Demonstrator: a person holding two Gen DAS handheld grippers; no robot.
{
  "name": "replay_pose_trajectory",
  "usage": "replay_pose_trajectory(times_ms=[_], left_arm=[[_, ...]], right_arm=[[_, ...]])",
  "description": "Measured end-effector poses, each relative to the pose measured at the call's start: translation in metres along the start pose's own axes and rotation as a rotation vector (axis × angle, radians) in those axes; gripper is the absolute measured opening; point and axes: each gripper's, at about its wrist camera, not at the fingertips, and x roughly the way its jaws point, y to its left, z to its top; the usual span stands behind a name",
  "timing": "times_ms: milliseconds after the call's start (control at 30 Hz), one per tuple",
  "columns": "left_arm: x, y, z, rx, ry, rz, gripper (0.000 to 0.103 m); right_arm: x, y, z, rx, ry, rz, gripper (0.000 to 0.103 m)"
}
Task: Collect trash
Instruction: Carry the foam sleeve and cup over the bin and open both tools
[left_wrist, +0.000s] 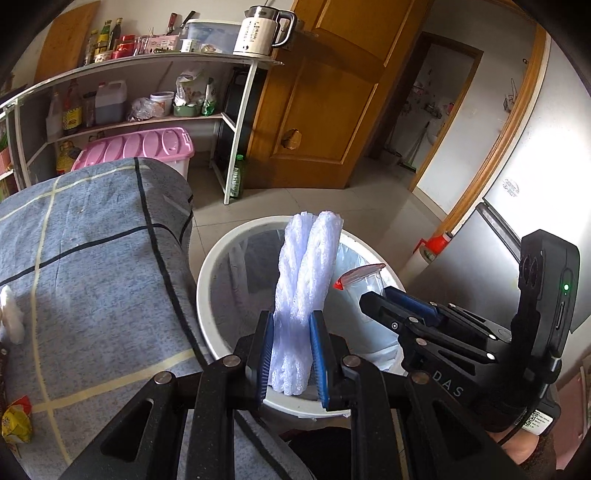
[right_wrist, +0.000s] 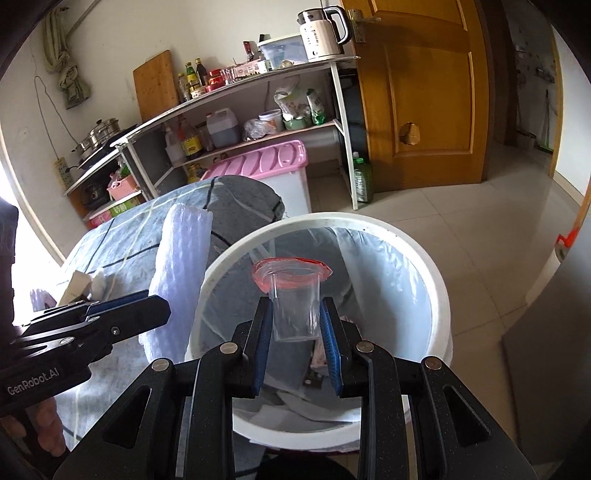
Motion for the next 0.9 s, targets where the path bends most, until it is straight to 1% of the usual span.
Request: replay_pose_trajectory(times_ms=[100,200,267,367,400,433,500,533,633,700,800,900], left_arm=[[0.011,-0.006,0.001,0.02,0.007,0.039,0.02],[0.015,-0.004,0.001,0.007,0.018,0.047,0.021],[0.016,-0.003,0.0,0.008,0.023,0.068,0.021],[0.016,0.0,0.0,0.003,0.024,0.076,0.027],[0.015,0.0,-0.001,0.002,0.023,0.079,0.031],[0.015,0.002,-0.002,-0.002,0.023,0.083,0.035],[0.012,0.003,-0.002,-0.003,0.018,0.083,0.038],[0.011,0.004,-0.002,-0.006,0.018,0.084,0.041],[0.006,0.008,-0.003,-0.017,0.013,0.087,0.043],[-0.001,0.009,-0.004,-0.008,-0.003,0.108,0.043],[-0.012,0.013,-0.007,-0.009,-0.02,0.126,0.047],[-0.024,0.018,-0.011,-0.004,-0.041,0.164,0.049]], right_arm=[[0.006,-0.009,0.0,0.002,0.014,-0.029,0.027],[0.011,-0.016,0.0,0.011,0.034,-0.035,0.028],[0.013,-0.019,-0.001,0.009,0.035,-0.054,0.028],[0.015,-0.02,-0.001,0.011,0.036,-0.07,0.028],[0.016,-0.02,-0.001,0.011,0.036,-0.073,0.03],[0.016,-0.02,-0.001,0.011,0.037,-0.075,0.032],[0.016,-0.02,-0.001,0.014,0.035,-0.077,0.049],[0.015,-0.019,-0.001,0.015,0.03,-0.079,0.051],[0.013,-0.019,-0.001,0.025,0.029,-0.079,0.051],[0.011,-0.016,-0.001,0.028,0.025,-0.077,0.051],[0.008,-0.01,-0.002,0.02,0.018,-0.064,0.051],[0.003,-0.002,-0.004,0.017,0.007,-0.049,0.051]])
